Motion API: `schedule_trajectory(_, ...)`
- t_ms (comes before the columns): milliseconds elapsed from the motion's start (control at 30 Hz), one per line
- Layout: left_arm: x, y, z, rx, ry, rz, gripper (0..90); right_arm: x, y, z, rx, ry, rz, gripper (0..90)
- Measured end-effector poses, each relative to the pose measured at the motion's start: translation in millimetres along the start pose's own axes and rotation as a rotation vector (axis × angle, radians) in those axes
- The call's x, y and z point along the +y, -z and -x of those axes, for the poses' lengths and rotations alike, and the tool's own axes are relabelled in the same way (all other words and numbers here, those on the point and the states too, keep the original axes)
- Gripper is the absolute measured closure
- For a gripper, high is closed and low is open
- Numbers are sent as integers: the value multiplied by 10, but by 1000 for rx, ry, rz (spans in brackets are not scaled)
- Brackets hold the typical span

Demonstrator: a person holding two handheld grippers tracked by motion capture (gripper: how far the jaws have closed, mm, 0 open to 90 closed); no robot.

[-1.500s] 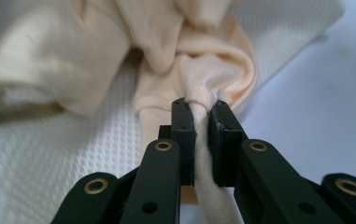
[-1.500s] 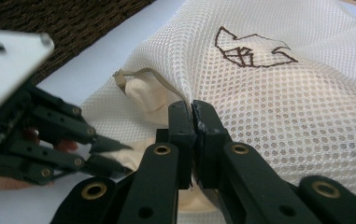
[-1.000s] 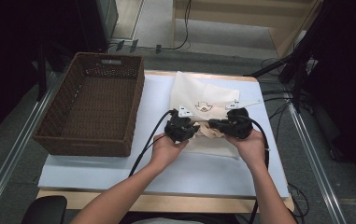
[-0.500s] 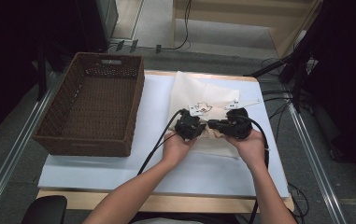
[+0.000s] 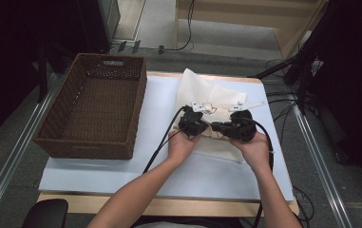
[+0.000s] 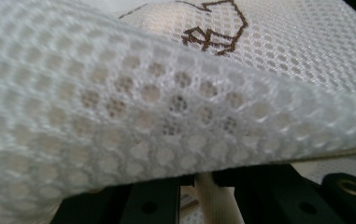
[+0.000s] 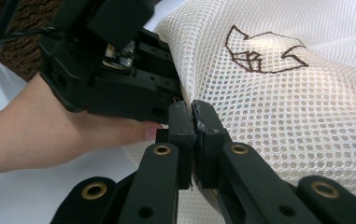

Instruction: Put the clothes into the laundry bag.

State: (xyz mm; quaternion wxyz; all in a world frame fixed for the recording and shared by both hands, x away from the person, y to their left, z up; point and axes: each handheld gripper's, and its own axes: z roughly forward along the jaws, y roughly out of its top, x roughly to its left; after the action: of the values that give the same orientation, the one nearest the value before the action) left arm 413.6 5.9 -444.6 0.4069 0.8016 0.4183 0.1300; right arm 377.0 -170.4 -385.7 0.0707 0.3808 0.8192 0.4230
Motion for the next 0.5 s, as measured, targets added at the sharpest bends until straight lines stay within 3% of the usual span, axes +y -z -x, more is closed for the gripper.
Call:
schedule_trajectory(67, -5, -48, 0, -8, -19, -17, 827, -3, -6, 8, 2, -4, -4, 890)
schedule_trajectory(167, 2, -140, -31, -57, -26, -98, 819, -6, -25, 10, -2, 0, -16, 890)
schedule_trajectory(333, -21, -139, -53, -66, -42, -79, 813, -14, -48, 18, -5, 2, -22, 890)
schedule_trajectory(500, -12, -145, -65, -75, -14, -72, 799, -18, -57, 18, -10, 0, -26, 890)
